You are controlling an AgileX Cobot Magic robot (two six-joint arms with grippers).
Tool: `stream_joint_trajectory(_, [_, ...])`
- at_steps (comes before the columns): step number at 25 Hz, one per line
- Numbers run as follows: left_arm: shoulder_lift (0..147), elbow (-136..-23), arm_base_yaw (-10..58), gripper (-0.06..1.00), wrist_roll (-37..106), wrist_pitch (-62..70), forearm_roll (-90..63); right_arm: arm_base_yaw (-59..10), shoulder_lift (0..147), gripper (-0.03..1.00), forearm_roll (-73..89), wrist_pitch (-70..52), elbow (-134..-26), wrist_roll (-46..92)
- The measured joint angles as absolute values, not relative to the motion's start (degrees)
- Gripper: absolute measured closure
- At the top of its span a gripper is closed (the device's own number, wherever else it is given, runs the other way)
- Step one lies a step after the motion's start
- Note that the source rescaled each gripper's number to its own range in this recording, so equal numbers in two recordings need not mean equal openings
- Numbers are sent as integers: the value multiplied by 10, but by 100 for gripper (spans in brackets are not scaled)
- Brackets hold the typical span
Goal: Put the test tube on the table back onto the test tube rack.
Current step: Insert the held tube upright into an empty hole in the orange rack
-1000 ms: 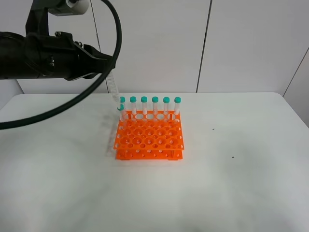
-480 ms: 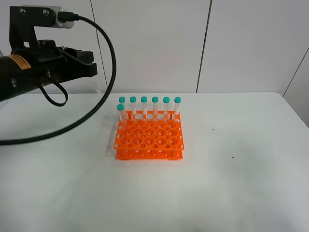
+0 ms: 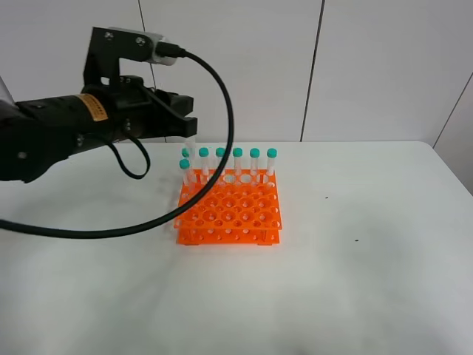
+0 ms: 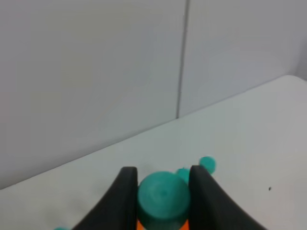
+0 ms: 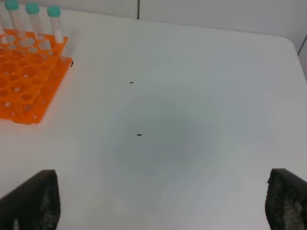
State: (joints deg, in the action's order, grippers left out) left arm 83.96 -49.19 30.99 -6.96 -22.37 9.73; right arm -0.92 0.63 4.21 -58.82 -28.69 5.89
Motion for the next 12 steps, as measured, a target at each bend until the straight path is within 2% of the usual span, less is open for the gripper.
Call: stream_joint_trajectory(12, [1006, -589, 318, 92, -70, -236, 107, -9, 6, 3, 42, -588, -287, 59])
